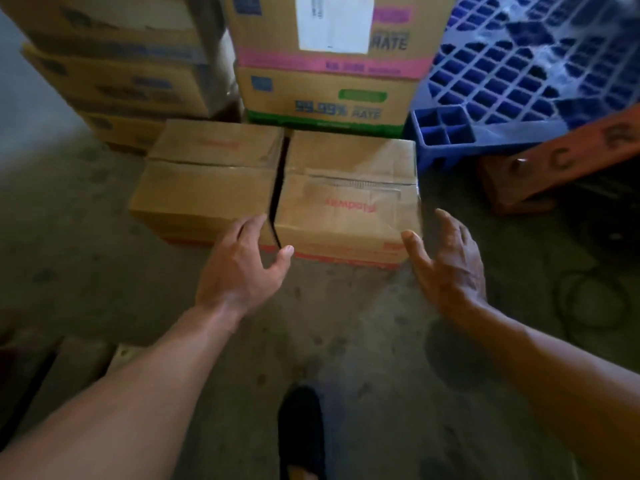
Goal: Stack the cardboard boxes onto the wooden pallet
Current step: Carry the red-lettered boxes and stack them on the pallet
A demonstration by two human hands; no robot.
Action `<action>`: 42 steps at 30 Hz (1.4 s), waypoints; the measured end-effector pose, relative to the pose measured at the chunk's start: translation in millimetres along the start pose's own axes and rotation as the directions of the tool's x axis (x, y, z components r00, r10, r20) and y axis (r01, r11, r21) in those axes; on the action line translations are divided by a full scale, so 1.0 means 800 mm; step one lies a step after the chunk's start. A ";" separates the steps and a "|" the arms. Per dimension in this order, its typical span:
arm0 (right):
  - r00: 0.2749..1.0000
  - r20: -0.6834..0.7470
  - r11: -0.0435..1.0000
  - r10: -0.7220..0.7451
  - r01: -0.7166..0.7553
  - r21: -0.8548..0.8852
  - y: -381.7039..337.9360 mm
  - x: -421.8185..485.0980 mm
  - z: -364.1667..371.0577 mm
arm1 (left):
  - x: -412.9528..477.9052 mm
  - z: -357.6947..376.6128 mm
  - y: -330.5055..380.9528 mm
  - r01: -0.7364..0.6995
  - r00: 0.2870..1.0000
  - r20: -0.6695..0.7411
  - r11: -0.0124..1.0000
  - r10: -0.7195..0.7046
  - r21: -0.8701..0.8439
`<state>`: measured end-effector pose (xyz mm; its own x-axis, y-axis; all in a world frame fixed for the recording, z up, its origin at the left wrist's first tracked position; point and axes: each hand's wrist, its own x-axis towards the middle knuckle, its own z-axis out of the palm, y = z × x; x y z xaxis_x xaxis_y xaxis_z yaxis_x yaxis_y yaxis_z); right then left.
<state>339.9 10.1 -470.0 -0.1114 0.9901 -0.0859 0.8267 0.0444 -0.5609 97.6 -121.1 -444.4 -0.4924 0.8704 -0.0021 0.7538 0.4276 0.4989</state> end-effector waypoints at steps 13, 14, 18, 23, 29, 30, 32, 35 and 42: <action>0.962 0.084 0.966 0.260 -0.259 -0.027 0.075 0.138 0.156 | 0.198 0.194 -0.088 0.153 0.976 0.144 0.986 -0.161 0.064; 0.960 0.087 0.963 0.268 -0.268 -0.011 0.076 0.144 0.161 | 0.204 0.200 -0.092 0.160 0.978 0.131 0.986 -0.165 0.047; 0.925 0.080 0.917 0.371 -0.378 0.126 0.081 0.156 0.173 | 0.214 0.215 -0.091 0.199 0.974 0.108 0.980 -0.197 -0.002; 0.900 0.099 0.884 0.425 -0.436 0.169 0.078 0.158 0.168 | 0.217 0.220 -0.075 0.442 0.896 0.101 0.893 -0.433 -0.087; 0.939 0.093 0.839 0.330 -0.337 0.428 0.079 0.149 0.112 | 0.201 0.176 -0.070 0.428 0.902 0.166 0.771 -0.399 -0.472; 0.939 0.105 0.804 0.327 -0.335 0.492 0.078 0.146 0.101 | 0.197 0.168 -0.066 0.454 0.889 0.224 0.692 -0.401 -0.562; 0.932 0.150 0.731 0.330 -0.353 0.584 0.076 0.139 0.081 | 0.189 0.153 -0.058 0.482 0.875 0.316 0.589 -0.367 -0.648; 0.918 0.228 0.695 0.324 -0.394 0.602 0.075 0.125 0.053 | 0.162 0.133 -0.046 0.502 0.864 0.421 0.536 -0.275 -0.679; 0.857 0.441 0.698 0.267 -0.488 0.525 0.091 0.065 -0.007 | 0.035 0.100 -0.029 0.615 0.788 0.559 0.365 -0.257 -0.699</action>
<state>397.0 65.2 -510.7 -0.1174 0.8015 -0.5863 0.3416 -0.5218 -0.7817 101.0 -86.8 -525.1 -0.3387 0.7126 -0.6144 -0.3321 0.5204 0.7867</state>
